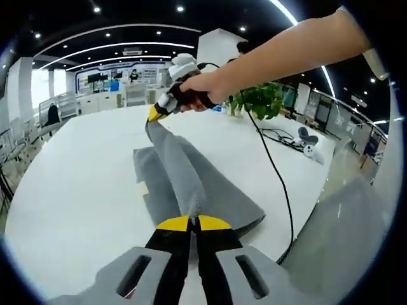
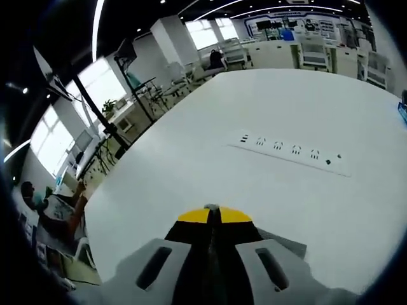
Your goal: Fold the towel on the table until its edges align and the towel forms a compact rectangular stack.
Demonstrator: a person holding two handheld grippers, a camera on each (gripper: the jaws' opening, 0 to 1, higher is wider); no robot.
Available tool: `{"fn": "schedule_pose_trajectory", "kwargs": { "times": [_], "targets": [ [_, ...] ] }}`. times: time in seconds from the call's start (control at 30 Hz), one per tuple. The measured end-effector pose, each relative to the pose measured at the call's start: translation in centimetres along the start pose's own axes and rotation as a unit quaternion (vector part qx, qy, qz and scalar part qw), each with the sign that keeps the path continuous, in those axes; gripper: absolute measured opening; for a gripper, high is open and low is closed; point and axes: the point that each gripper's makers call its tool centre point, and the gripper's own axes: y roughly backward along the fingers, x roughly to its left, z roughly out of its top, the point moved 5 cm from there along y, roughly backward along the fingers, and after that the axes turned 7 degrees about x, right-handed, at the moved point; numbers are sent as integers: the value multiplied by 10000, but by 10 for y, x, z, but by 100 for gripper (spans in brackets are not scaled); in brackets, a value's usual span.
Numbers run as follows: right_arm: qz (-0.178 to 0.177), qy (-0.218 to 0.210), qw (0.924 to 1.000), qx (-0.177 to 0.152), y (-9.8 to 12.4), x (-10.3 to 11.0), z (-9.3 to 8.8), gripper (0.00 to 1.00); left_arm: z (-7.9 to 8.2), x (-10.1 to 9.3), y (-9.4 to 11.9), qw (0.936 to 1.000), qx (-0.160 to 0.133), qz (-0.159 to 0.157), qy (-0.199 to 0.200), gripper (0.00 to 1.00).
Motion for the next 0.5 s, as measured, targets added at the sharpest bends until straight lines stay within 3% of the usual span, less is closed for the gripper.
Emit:
{"fn": "schedule_pose_trajectory", "kwargs": {
  "times": [0.27, 0.5],
  "targets": [
    [40, 103, 9999, 67, -14, 9, -2, 1, -23, 6, -7, 9985, 518, -143, -114, 3],
    [34, 271, 9995, 153, -26, 13, -4, 1, -34, 11, -14, 9969, 744, -247, -75, 3]
  ]
}}
